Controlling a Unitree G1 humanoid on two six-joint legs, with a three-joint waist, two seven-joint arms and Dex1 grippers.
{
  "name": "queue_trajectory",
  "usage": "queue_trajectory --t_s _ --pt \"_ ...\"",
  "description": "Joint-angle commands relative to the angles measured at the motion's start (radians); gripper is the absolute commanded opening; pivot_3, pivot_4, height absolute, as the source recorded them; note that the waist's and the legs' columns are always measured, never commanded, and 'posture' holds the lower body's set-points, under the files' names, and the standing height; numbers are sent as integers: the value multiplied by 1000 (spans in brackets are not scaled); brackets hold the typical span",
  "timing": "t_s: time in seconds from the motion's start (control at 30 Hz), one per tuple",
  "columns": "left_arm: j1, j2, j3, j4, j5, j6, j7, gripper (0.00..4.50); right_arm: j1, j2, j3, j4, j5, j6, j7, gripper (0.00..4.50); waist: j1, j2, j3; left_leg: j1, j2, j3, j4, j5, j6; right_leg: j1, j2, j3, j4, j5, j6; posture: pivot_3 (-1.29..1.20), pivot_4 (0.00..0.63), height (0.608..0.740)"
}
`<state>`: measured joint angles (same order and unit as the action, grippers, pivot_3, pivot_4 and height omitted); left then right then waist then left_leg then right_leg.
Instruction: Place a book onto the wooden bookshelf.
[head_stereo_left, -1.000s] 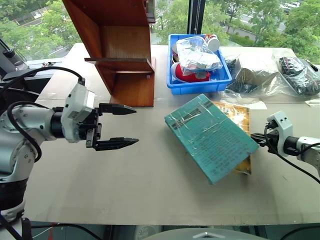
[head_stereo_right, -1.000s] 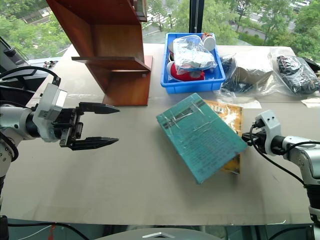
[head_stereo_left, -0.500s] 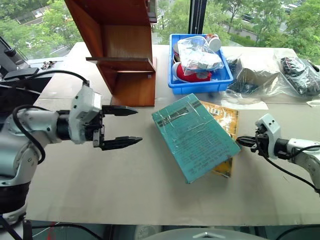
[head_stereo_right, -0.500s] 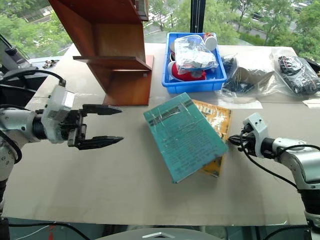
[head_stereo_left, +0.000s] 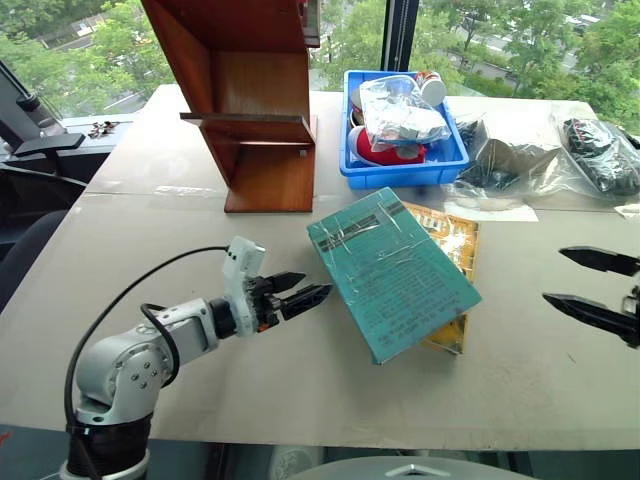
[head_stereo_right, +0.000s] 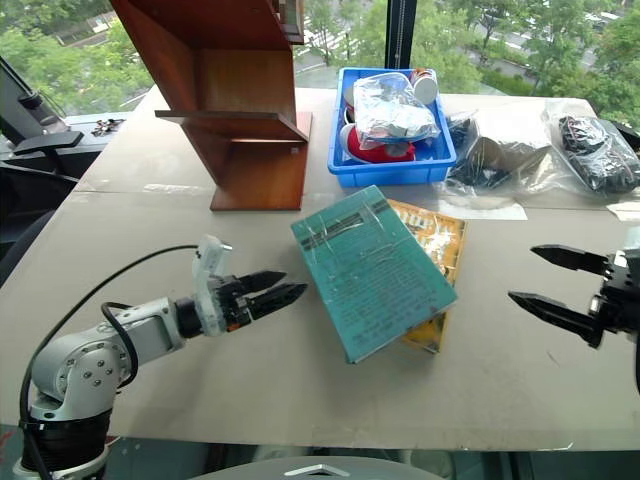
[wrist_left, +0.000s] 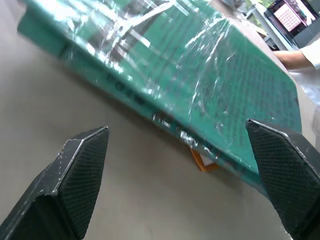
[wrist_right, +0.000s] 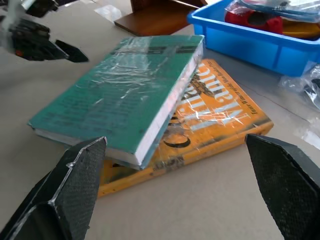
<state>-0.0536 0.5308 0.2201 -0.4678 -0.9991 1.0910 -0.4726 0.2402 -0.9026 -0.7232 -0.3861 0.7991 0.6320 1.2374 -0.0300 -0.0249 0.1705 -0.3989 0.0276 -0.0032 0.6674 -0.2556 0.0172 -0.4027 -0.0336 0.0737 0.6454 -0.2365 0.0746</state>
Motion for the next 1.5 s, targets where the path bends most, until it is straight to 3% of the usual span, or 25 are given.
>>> queue_trajectory --t_s 0.03,0.13,0.33,0.57,0.67,0.9,0.93,1.0,1.13,1.23,1.37,1.5 --pt "-11 -67 22 -13 -190 116 157 4500 49 -12 -97 -61 83 30 34 4478 0 -1 0 0 0 0 2 0 0 1 0 0 0 0 0 0 150 740" --pt "-34 -132 21 72 -377 173 340 4500 73 3 -140 -95 141 53 7 4478 1 0 0 4 0 -1 3 0 0 5 -1 0 0 -2 -2 0 150 740" --pt "-94 -232 -72 253 -709 95 698 4500 116 14 -160 -139 158 57 -33 4478 9 -1 -1 5 -2 -4 3 0 0 7 0 -1 0 -1 -3 0 150 740" --pt "-140 -309 -158 330 -860 -40 899 4500 128 18 -169 -172 175 50 -79 4478 34 0 -1 3 -4 -5 3 0 0 7 -2 -1 -2 -1 -2 0 150 740" --pt "-145 -301 -162 314 -919 -81 907 3670 132 19 -172 -180 176 46 -89 4500 35 0 -1 3 -4 -5 3 0 0 7 -2 -1 -2 -2 -4 0 150 740" --pt "-190 -192 -102 290 -962 -114 821 442 112 13 -154 -169 176 37 -109 4500 36 0 -1 3 -4 -5 3 0 0 7 -2 -1 -2 -2 -5 0 150 740" --pt "-204 -169 -96 281 -954 -107 787 114 108 10 -151 -166 175 37 -111 4500 37 0 -1 3 -5 -5 3 0 0 7 -2 -2 -2 -2 -5 0 150 740" --pt "-250 -153 -98 268 -951 -111 736 35 93 7 -132 -154 162 28 -109 4500 38 0 -1 3 -4 -5 3 0 0 7 -2 -2 -2 -2 -5 0 150 740" --pt "-381 -98 -133 201 -834 -62 548 35 34 4 -84 -132 160 16 -127 4500 45 -1 -1 1 -5 -5 3 0 0 7 -2 -2 -4 -2 -5 0 150 740" --pt "-464 -37 -196 126 -621 -48 367 35 -11 4 -69 -125 181 27 -149 4500 44 -1 -1 0 -5 -5 3 0 0 6 -2 -2 -5 -2 -5 0 150 740" --pt "-612 42 -378 15 -13 -375 130 35 -61 8 -72 -112 219 44 -184 4500 44 0 0 0 -6 -6 1 0 0 6 -2 -3 -6 -2 -5 0 150 740" --pt "-737 -4 -474 21 395 -669 111 35 -122 22 -70 -87 274 53 -236 4500 44 0 1 0 -5 -6 1 0 0 6 -2 -2 -7 -2 -5 0 150 740"
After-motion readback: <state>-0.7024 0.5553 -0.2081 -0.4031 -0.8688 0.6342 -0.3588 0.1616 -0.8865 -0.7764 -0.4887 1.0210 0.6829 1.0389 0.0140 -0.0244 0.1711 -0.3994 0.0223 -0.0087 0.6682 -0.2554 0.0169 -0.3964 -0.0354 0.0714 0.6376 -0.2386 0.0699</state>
